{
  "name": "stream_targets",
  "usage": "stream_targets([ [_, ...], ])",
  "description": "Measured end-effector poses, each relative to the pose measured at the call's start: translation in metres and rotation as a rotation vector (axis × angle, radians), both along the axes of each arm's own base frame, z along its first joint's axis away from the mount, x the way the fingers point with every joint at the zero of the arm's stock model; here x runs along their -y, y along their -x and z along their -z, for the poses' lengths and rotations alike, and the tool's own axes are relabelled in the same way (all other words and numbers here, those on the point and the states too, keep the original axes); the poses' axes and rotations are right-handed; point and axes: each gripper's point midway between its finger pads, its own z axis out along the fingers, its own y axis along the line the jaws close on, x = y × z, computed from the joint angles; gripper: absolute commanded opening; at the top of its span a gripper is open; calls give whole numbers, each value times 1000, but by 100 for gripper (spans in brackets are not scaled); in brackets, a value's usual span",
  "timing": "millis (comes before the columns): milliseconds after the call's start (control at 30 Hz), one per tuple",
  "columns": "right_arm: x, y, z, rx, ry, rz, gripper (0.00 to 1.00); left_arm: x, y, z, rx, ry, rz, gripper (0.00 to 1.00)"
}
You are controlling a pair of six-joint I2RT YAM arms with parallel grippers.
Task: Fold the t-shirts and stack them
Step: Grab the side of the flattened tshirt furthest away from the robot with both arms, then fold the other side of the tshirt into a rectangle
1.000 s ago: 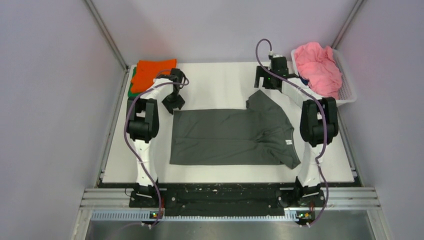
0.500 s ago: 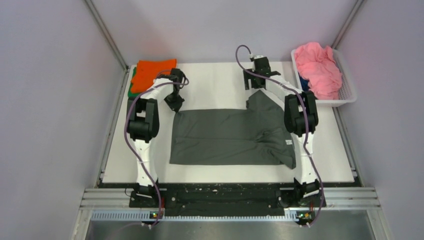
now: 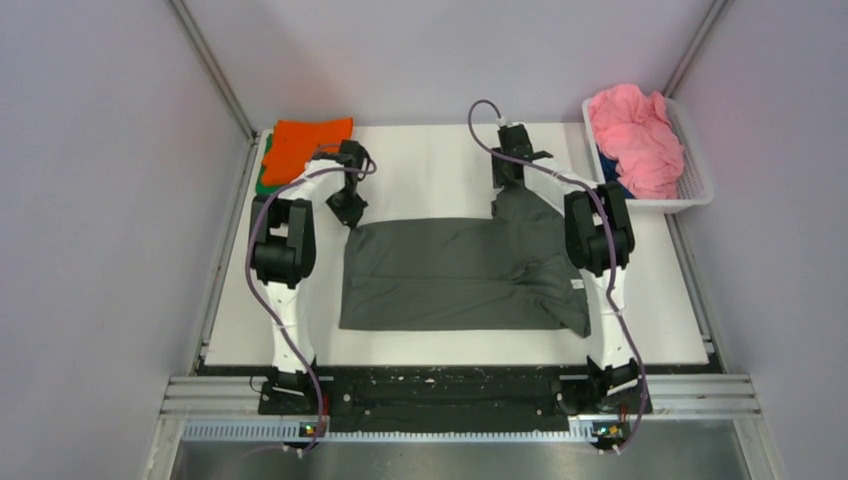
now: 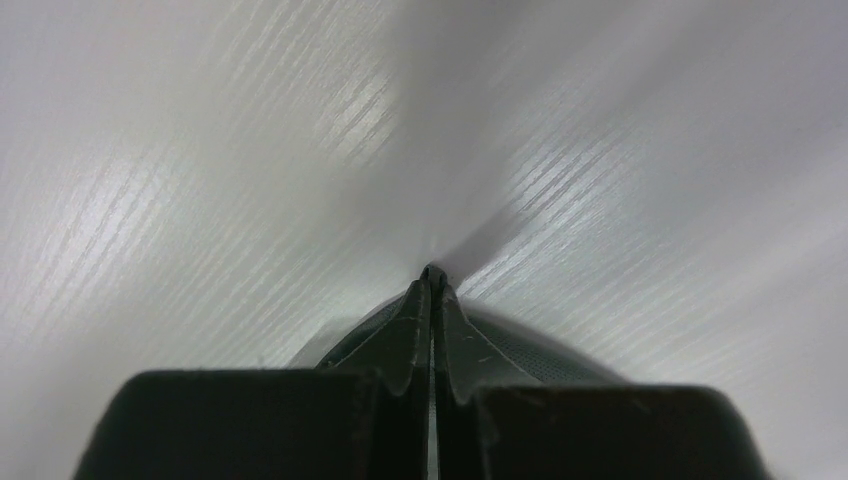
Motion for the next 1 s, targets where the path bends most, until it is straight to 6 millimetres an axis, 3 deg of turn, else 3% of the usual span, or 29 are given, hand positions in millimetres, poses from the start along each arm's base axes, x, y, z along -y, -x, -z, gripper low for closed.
stream_targets([
  [167,8,18,2,-17,-20,69,41,-1,10,0,-12,4,1,0],
  [367,17,32,2,-20,-18,122,0,1,18,0,-23,18,5,0],
  [533,19,32,0,-13,-11,116,0,2,18,-3,-16,25,8,0],
  [667,23,48,-9,-6,-11,95,0,6,19,-11,11,36,17,0],
  [867,36,101,-57,52,-44,73,0,13,34,-26,60,62,41,0],
  [1000,42,126,-86,103,-66,67,0,16,48,-37,88,73,55,0],
])
